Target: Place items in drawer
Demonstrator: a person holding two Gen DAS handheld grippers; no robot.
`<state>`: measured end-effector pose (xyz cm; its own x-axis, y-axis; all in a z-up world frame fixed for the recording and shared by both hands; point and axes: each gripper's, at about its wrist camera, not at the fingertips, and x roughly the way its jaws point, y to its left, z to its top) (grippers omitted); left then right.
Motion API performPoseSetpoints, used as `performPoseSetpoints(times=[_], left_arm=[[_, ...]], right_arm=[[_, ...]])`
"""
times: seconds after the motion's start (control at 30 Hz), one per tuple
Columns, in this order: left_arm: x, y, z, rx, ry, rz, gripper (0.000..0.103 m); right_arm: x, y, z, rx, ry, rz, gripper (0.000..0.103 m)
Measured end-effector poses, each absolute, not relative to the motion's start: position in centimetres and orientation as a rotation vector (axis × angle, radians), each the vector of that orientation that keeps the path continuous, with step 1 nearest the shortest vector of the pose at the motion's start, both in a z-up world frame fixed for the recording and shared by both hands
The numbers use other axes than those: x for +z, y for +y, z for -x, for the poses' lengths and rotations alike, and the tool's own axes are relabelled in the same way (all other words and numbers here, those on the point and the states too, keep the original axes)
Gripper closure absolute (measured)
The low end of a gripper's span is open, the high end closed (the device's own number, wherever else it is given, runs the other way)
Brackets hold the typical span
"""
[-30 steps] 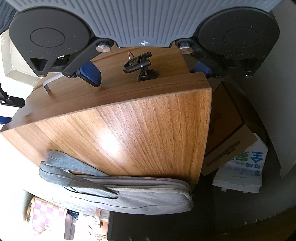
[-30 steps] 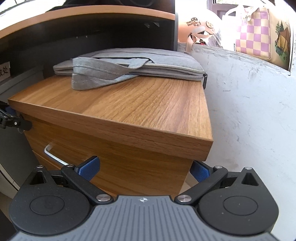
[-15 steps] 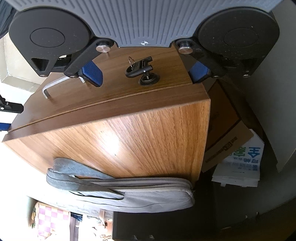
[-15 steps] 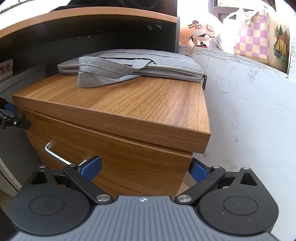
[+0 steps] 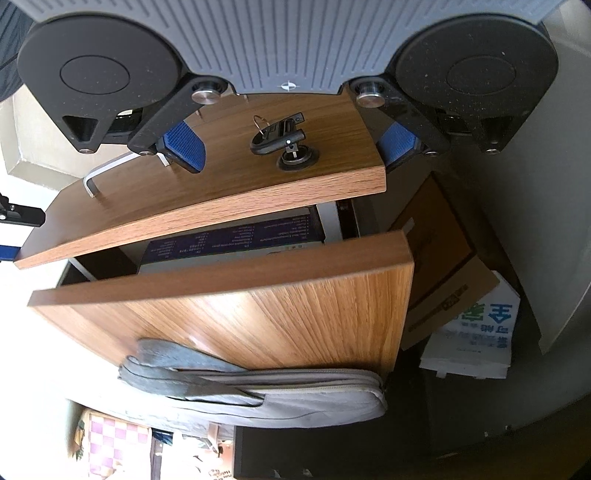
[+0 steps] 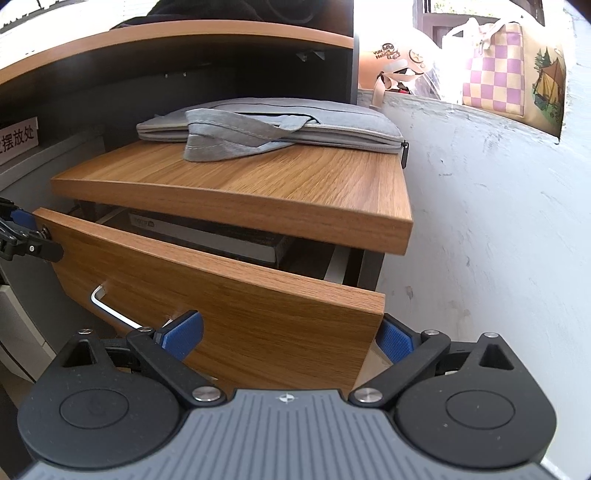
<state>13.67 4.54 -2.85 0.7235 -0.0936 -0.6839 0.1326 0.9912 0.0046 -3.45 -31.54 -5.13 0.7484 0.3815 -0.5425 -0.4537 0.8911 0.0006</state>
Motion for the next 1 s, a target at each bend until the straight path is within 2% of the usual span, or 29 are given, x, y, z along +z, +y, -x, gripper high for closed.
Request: performPoseSetpoints(times=[1.0], left_arm=[[-2.2, 2.5, -2.7, -0.086, 0.847, -0.058, 0.004]], right_arm=[[-5.1, -34.0, 15.8, 0.465, 0.575, 0.085, 0.003]])
